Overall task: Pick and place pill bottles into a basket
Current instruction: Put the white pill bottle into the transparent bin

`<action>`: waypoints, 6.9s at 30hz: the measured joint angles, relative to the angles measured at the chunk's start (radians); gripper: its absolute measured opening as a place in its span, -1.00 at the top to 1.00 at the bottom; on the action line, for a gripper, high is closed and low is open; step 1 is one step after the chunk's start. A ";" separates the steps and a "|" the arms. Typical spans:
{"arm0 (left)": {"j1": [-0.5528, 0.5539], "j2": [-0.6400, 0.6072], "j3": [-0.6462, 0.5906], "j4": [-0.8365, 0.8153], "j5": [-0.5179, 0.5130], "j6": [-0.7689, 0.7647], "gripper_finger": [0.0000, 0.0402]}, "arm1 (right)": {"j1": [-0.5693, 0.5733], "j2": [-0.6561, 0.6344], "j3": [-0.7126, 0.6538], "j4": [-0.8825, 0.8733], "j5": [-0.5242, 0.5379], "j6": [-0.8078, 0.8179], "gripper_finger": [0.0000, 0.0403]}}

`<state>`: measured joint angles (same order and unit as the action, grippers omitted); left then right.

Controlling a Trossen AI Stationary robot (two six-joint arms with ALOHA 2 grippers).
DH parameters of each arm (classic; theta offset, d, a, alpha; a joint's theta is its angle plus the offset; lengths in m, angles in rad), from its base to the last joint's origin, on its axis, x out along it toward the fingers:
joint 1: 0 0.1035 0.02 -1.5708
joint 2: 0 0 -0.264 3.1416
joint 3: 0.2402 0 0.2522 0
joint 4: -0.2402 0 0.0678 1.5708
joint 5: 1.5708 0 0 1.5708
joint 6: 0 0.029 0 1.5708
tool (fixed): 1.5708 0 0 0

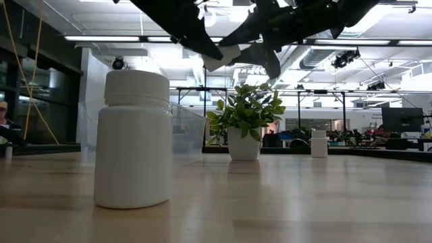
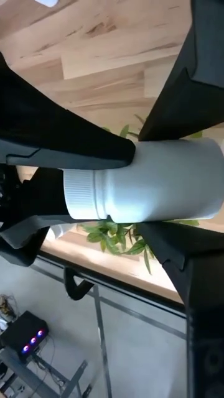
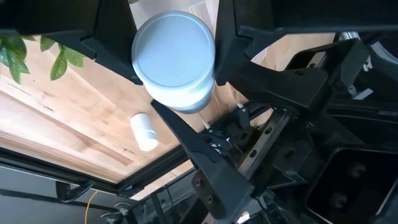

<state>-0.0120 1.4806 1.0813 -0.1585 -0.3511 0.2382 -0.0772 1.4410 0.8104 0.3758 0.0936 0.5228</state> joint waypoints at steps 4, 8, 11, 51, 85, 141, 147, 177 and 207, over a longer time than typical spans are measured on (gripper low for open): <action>0.000 0.010 0.000 0.000 -0.003 -0.002 -0.20 | 0.000 0.000 -0.001 -0.007 -0.002 0.000 0.22; 0.000 0.009 0.001 0.004 -0.021 -0.001 -0.21 | 0.000 0.000 -0.001 -0.004 -0.002 0.000 0.23; 0.000 0.010 0.001 0.005 -0.021 0.001 -0.17 | 0.000 0.000 -0.001 -0.003 -0.001 -0.001 0.23; 0.000 -0.255 -0.113 -0.123 -0.176 -0.240 0.05 | -0.047 -0.114 0.001 -0.103 -0.027 -0.034 -0.10; -0.001 -0.350 -0.778 0.812 0.134 -0.454 0.05 | -0.067 -0.114 0.001 -0.132 -0.086 -0.034 -0.11; -0.001 -0.003 -0.846 1.206 0.136 -0.513 0.05 | -0.074 -0.113 0.000 -0.147 0.002 -0.060 -0.11; -0.001 -0.003 -0.846 1.203 0.138 -0.506 0.05 | -0.074 -0.113 0.000 -0.148 0.001 -0.054 -0.11; -0.002 -0.044 -0.645 0.719 0.251 -0.457 0.05 | 0.008 -0.020 0.000 -0.057 -0.031 -0.232 -0.11; 0.070 -0.190 -0.399 -0.030 0.255 -0.103 0.05 | 0.008 -0.020 0.000 -0.086 0.011 -0.217 -0.11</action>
<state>0.0582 1.2911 0.6827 -0.1886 -0.0963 0.1347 -0.0696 1.4212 0.8108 0.2900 0.1043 0.3061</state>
